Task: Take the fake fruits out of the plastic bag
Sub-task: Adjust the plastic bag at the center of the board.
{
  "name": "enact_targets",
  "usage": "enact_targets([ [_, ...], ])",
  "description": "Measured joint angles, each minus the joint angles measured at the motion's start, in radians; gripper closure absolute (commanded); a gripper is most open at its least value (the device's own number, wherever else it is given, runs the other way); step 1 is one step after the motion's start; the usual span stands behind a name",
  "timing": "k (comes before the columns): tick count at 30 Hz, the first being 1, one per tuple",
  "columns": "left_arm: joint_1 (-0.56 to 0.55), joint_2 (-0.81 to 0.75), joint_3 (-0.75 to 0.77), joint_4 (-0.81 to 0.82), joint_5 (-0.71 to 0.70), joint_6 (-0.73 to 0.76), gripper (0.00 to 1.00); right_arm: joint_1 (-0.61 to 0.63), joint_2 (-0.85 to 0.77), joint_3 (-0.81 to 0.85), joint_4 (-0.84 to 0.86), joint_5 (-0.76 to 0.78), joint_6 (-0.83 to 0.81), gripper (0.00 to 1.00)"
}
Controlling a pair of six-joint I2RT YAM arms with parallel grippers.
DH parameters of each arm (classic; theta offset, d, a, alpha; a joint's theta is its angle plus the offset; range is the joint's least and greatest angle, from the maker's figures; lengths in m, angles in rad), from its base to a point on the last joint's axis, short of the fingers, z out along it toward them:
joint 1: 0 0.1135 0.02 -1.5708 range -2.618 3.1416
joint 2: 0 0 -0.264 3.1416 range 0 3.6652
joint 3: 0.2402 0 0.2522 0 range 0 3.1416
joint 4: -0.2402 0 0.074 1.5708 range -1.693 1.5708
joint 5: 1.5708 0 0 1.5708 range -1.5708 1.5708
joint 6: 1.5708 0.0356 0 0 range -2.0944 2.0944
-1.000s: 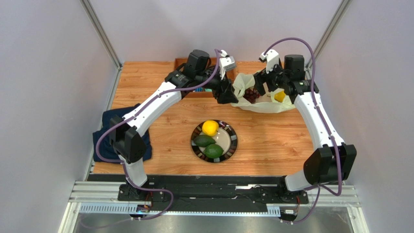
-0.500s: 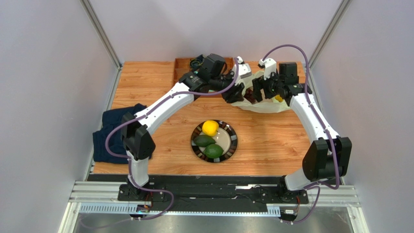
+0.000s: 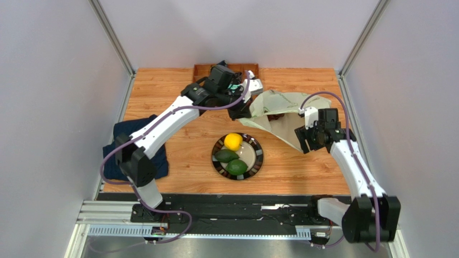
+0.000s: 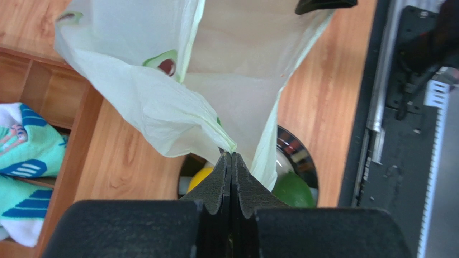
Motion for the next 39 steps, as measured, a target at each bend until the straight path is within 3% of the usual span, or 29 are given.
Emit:
enact_targets([
  [5, 0.012, -0.091, -0.053, 0.006, 0.056, -0.011, 1.00, 0.013, -0.071, 0.014, 0.011, -0.063, -0.037, 0.29],
  [10, 0.012, -0.005, 0.005, 0.045, 0.054, -0.076, 1.00, 0.071, 0.177, 0.179, 0.048, -0.134, -0.024, 0.34],
  [17, 0.016, 0.069, 0.108, 0.079, 0.056, -0.136, 1.00, 0.111, 0.496, 0.491, 0.101, -0.188, 0.083, 0.33],
  [28, 0.017, 0.069, 0.114, 0.097, 0.068, -0.144, 1.00, 0.160, 0.889, 0.874, 0.180, -0.154, 0.254, 0.13],
  [39, 0.024, 0.069, 0.114, 0.093, 0.050, -0.142, 1.00, 0.243, 1.085, 1.015, 0.189, -0.006, 0.290, 0.15],
])
